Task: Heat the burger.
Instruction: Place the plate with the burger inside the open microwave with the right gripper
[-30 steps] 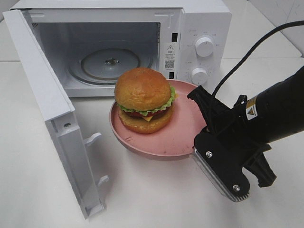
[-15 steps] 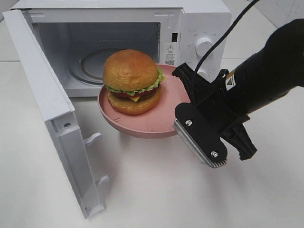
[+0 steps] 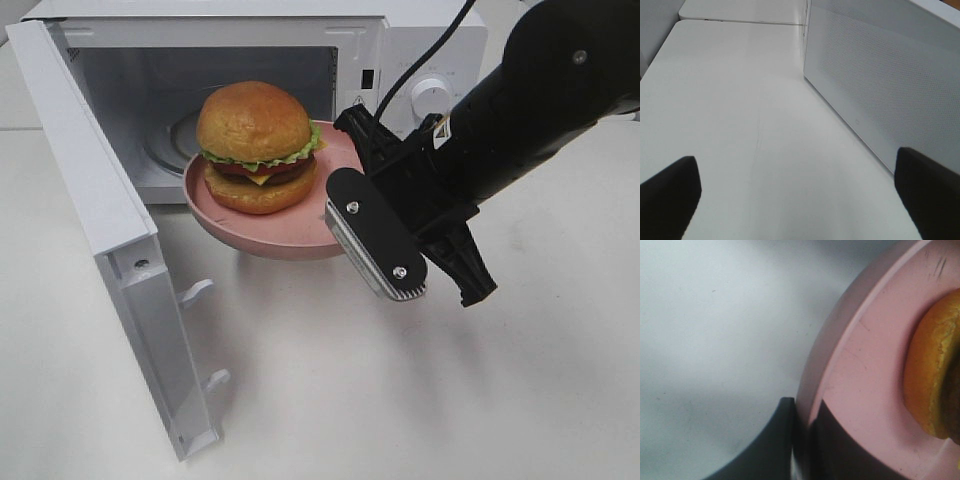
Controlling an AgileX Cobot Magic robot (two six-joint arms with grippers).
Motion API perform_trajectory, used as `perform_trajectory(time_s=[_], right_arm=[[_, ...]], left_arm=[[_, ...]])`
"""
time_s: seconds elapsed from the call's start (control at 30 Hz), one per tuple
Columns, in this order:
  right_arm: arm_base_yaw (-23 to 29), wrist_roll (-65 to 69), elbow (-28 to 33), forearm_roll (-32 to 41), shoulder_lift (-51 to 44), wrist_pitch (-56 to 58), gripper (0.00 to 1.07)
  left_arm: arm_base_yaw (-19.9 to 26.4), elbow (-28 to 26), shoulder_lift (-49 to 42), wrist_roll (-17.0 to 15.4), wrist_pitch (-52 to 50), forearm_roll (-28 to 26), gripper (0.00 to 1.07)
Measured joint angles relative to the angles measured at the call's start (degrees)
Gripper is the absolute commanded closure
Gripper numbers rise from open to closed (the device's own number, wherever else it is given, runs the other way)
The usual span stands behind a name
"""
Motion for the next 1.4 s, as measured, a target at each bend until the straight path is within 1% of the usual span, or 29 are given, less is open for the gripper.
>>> perform_trajectory(time_s=[0.23, 0.27, 0.63, 1.33, 1.4], right_arm=[[0.00, 0.00, -2.81, 0.63, 2.06, -1.55, 1.07], [0.00, 0.00, -4.07, 0.97, 2.98, -1.26, 1.07], [0.00, 0.00, -10.37, 0.97, 9.63, 0.74, 1.07], [0.00, 0.57, -20.34, 2.35, 18.45, 2.29, 1.05], [0.00, 0.97, -22.46, 2.35, 19.82, 2.29, 1.05]], left_arm=[[0.00, 0.00, 0.00, 0.00, 0.00, 0.00, 0.03], [0.00, 0.00, 0.00, 0.00, 0.00, 0.00, 0.03], [0.00, 0.00, 0.00, 0.00, 0.00, 0.00, 0.03], [0.00, 0.00, 0.00, 0.00, 0.00, 0.00, 0.03], [0.00, 0.00, 0.00, 0.00, 0.00, 0.00, 0.03]])
